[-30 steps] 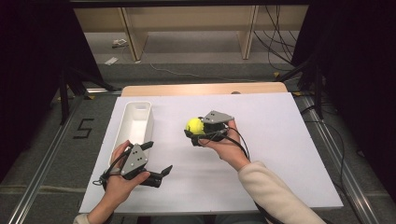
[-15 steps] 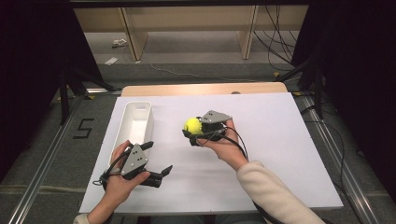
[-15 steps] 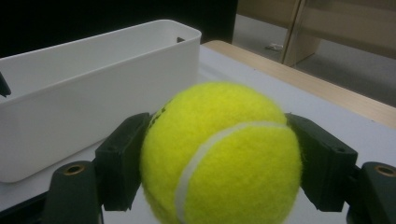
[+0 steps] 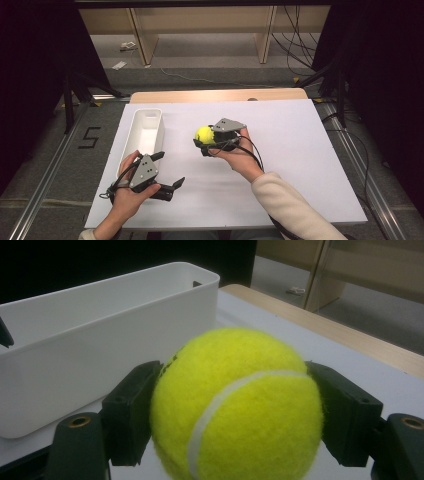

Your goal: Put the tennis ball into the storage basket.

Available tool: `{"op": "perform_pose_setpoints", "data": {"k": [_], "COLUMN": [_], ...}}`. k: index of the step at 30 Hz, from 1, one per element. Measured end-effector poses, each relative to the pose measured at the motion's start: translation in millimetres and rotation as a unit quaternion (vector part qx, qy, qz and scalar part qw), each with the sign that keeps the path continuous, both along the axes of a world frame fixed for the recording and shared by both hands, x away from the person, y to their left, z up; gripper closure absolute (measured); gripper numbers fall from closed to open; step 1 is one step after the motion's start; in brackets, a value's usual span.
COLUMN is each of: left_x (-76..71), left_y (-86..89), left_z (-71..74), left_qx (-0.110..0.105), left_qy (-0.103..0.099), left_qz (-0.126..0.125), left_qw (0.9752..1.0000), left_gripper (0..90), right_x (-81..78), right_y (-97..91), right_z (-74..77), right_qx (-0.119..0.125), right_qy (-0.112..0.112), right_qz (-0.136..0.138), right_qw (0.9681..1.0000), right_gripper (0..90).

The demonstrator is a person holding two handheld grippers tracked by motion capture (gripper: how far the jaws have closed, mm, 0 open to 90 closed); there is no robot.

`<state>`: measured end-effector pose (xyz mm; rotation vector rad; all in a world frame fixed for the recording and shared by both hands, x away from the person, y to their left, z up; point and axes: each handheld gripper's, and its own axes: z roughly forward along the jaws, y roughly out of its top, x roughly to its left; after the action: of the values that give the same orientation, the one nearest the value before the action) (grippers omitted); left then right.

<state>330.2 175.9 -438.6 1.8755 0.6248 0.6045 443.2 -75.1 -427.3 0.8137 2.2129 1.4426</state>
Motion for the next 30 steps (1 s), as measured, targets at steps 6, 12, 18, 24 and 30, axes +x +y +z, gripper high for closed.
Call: {"op": "perform_pose_setpoints", "data": {"k": [6, 12, 18, 24, 30], "left_x": [-0.2, -0.2, -0.4, -0.4, 0.1], "left_y": [-0.2, -0.5, -0.4, -0.2, -0.2], "left_z": [0.1, -0.3, -0.2, -0.2, -0.5], "left_qx": [0.002, 0.001, 0.000, 0.000, 0.001], "left_qy": [-0.001, 0.001, 0.001, 0.002, 0.001], "left_qz": [-0.001, -0.001, -0.001, 0.000, -0.002], "left_qw": [1.0000, 1.0000, 1.0000, 1.0000, 1.0000], "left_gripper": [0.0, 0.0, 0.0, 0.0, 0.0], "right_x": [-0.1, -0.6, -0.3, -0.5, -0.3], "right_y": [3.5, 5.3, 7.3, 9.7, 11.8], "right_z": [0.8, -0.6, 0.2, 0.5, 0.9], "right_qx": [0.002, -0.002, 0.000, 0.000, 0.002], "right_qy": [-0.001, 0.000, 0.000, 0.002, 0.000], "right_qz": [0.002, 0.003, 0.004, 0.006, 0.007], "right_qw": [1.0000, 1.0000, 1.0000, 1.0000, 1.0000], "right_gripper": [27.0, 27.0, 27.0, 27.0, 27.0]}}
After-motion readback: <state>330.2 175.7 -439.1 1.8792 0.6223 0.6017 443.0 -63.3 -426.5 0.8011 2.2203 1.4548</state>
